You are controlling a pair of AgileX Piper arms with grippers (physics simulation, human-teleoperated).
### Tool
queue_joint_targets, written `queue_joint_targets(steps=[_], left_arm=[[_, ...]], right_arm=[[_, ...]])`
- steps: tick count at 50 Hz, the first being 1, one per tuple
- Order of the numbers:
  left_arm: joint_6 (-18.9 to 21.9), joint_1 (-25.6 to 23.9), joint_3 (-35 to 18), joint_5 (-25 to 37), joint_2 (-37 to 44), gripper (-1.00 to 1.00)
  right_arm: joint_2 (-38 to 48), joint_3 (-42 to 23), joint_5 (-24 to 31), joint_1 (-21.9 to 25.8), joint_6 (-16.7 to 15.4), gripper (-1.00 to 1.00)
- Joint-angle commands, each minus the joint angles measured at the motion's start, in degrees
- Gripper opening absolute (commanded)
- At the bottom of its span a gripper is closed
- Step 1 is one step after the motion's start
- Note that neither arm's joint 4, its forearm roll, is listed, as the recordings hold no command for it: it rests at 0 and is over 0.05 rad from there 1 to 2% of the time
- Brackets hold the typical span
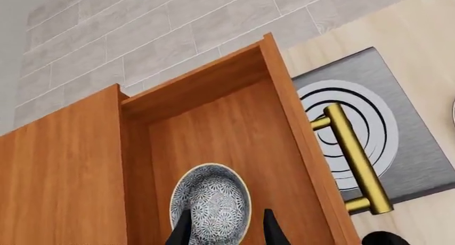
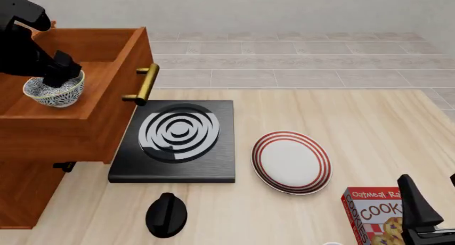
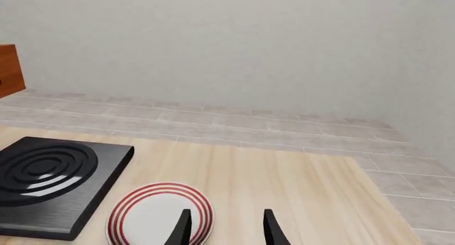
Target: Pick the akita bowl in the top layer of the wooden cabinet and place it on the plate.
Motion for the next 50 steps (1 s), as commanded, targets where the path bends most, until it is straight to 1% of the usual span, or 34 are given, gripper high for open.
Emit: queue_joint_targets(steps=[1,19,27,32,43,50], left_arm=[[2.18,0.74,1.58,0.44,-0.14,1.00],[2.29,0.90,1.75,0.62,1.29,1.00],[1.07,0.51,1.24,1.24,2.63,1.00],[2.06,1.42,2.23,0.08,2.95,1.00],[2.65,1.33,4.01,-0.83,3.29,1.00],[2.36,0.93,5.33,-1.68,3.80,1.00]], right_arm=[[0.00,0.08,-0.01,0.13,-0.13,1.00],[0.00,0.17,-0.12,-0.16,-0.16,1.00],[0.00,0.13,-0.10,-0.28,-0.15,1.00],[0.01,0.13,-0.10,-0.40,-0.11,1.00],[0.01,0.07,-0.04,-0.65,-0.03,1.00],[0.01,0.10,-0.03,-0.71,-0.01,1.00]])
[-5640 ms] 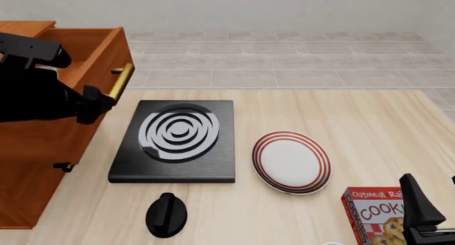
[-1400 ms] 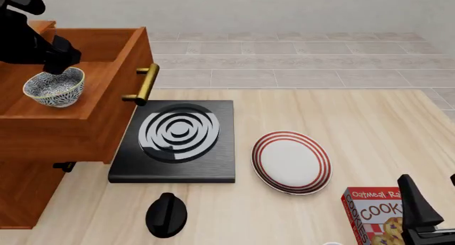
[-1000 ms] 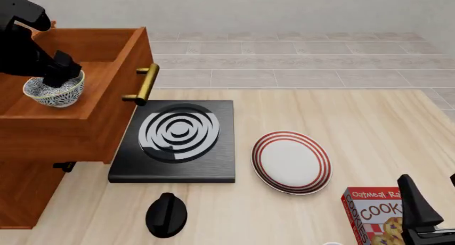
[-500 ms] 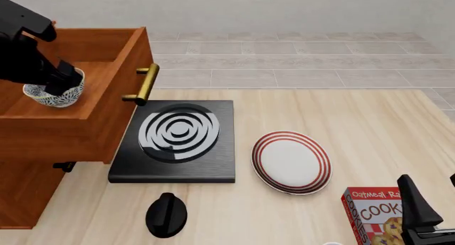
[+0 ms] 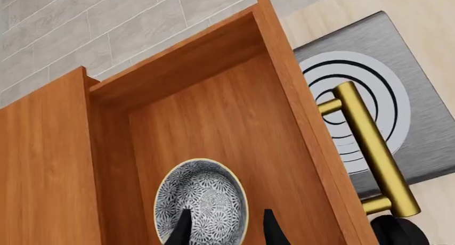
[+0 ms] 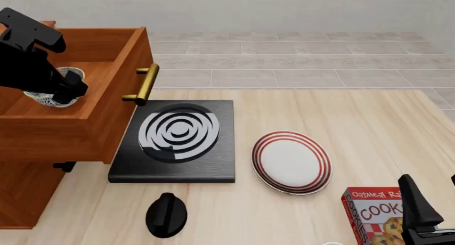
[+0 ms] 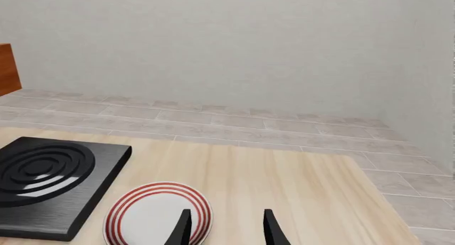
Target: Pick the akita bowl in the top layer of the wooden cabinet and place it on the plate.
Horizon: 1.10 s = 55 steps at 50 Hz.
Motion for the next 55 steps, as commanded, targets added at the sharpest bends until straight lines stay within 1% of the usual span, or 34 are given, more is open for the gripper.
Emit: queue_joint_targets(steps=[1,8,22,26,32,40,54,55], left_arm=[[0.03,-0.12,1.72,-1.21,0.82,1.00],[-0.46,-0.40,2.93,-1.72,1.03,1.00],[0.30,0.29,6.64,-3.80,0.59,1.00],[0.20,0.30,6.51,-3.82,0.67,1.00],[0.44,0.53,8.08,-4.79,0.53,1.00],[0.70,0.84,8.86,-5.36,0.40,1.00],[0.72,1.13,9.38,-6.07,0.36,1.00],[0.76,1.24,9.34,-6.13,0.32,-1.00]], right_arm=[[0.00,0.00,0.04,-0.19,0.01,1.00],[0.00,-0.03,0.09,-0.25,-0.14,1.00],[0.00,0.00,0.08,-0.20,-0.19,1.00],[0.00,0.02,0.06,-0.20,-0.17,1.00],[0.00,0.07,0.03,-0.16,-0.21,1.00],[0.00,0.08,0.03,-0.06,-0.22,1.00],[0.00,0.10,0.01,-0.10,-0.21,1.00],[0.00,0.11,0.00,-0.07,-0.21,1.00]])
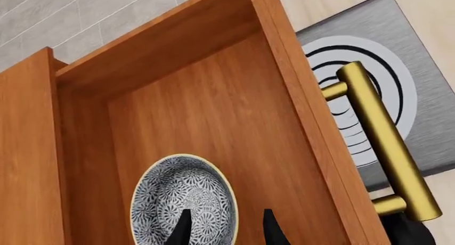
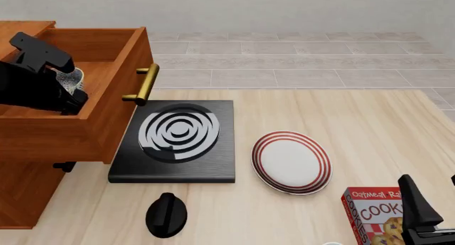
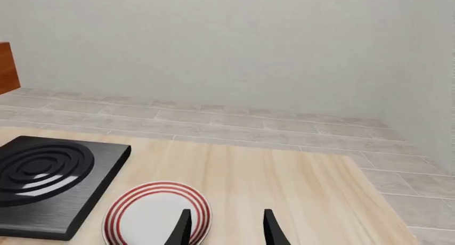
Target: Pick the akita bowl in the top layer of the wooden cabinet and place it on the plate.
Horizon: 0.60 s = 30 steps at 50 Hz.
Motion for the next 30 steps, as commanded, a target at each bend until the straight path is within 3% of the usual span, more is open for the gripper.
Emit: queue_joint_targets(steps=[1,15,30], left_arm=[[0.50,1.02,1.64,-0.54,0.56,-1.00],[0.48,0.77,0.50,-0.16,0.37,-1.00],[-0.22,-0.08,-4.31,0.95,0.68,-1.00]], right_arm=[[0.00,0.04,-0.02,0.03,-0.02,1.00],[0.00,-0.04,-0.01,0.01,0.02,1.00],[0.00,-0.10,-0.01,-0.07,0.06,1.00]])
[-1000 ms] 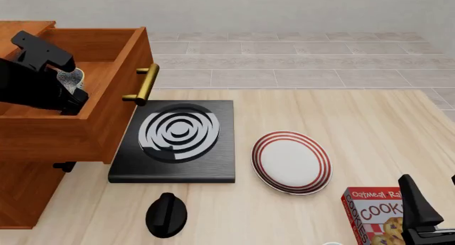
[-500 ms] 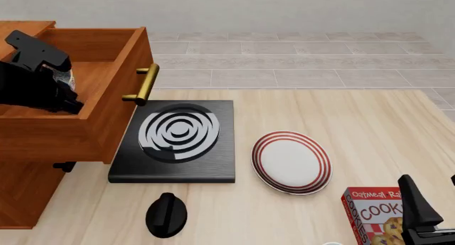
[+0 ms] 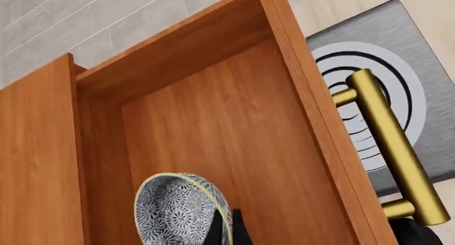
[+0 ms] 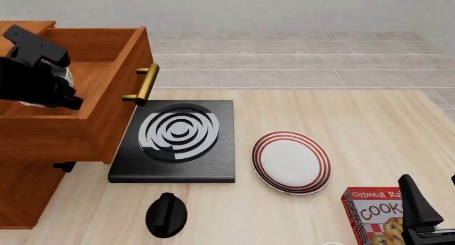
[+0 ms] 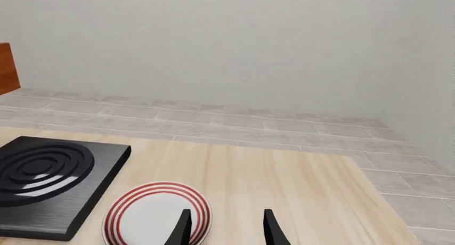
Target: Pick the akita bowl in the top layer of the wooden cabinet and place it on the plate.
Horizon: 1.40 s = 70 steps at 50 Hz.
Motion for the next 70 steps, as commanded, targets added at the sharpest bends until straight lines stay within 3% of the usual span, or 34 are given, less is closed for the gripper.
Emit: queue_joint_targets(steps=[1,34,45,70], left_arm=[[-0.01,-0.75,-2.84,0.84,0.46,-1.00],[-5.61,-4.90,-14.46,3.93,1.84,-1.00],[-6.97,-7.45,-14.28,3.32,1.65,-1.00],[-5.61,-9.56,-24.11,7.12,1.91,-1.00]], right_arm=[[0.00,-0.06,0.00,-0.07,0.07,1.00],[-0.01,-0.23,0.05,-0.22,0.05,1.00],[-0.01,-0.33,0.10,-0.26,0.07,1.00],[-0.01,-0.41,0.05,-0.27,0.09,1.00]])
